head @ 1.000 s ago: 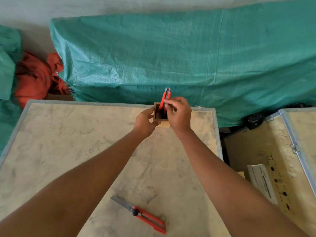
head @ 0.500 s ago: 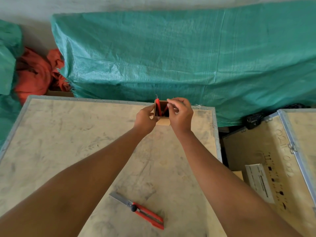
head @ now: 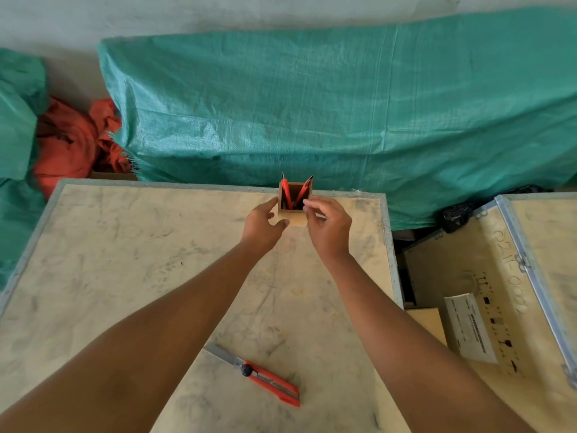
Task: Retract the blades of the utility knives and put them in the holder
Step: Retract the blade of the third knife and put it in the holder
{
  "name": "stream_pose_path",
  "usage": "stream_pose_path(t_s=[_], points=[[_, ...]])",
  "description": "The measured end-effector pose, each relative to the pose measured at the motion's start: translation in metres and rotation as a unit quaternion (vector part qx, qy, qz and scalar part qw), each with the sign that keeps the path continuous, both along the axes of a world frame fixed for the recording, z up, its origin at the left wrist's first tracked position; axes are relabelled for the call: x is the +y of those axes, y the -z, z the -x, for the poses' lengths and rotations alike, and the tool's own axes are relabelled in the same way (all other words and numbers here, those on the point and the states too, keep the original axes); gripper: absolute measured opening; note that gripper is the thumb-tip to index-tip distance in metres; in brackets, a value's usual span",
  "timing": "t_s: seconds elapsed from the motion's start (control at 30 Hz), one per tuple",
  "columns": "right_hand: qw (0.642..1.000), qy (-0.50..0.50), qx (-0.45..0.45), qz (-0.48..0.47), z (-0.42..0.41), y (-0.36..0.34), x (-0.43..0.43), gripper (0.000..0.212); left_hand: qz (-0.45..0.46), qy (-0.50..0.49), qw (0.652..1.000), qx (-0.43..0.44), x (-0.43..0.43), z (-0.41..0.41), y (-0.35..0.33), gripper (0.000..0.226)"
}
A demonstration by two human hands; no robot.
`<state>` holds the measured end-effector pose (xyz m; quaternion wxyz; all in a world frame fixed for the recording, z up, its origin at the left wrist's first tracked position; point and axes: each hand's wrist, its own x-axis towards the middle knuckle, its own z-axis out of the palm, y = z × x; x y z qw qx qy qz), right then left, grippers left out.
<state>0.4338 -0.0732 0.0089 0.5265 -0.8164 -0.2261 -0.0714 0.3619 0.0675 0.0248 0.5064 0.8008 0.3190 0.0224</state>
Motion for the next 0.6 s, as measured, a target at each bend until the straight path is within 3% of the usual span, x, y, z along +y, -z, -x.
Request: stream_pose_path(t_s=[0.17, 0.27, 0.47, 0.6], points=[[0.997, -0.05, 0.034, 0.047, 0.05, 0.001, -0.021, 0.019, 0.003, -0.03, 0.999, 0.019, -0.019, 0.066, -0.011, 0.055], [0.985, -0.102, 0.114, 0.081, 0.086, 0.006, -0.041, 0.02, 0.036, -0.061, 0.997, 0.021, -0.035, 0.127, -0.006, 0.05], [0.913, -0.213, 0.267, 0.225, 0.159, 0.024, -0.071, 0.022, 0.084, -0.148, 0.984, 0.061, -0.089, 0.237, 0.025, 0.054], [0.872, -0.287, 0.268, 0.293, 0.194, 0.032, -0.076, 0.026, 0.055, -0.184, 0.978, 0.082, -0.128, 0.283, 0.05, 0.061]])
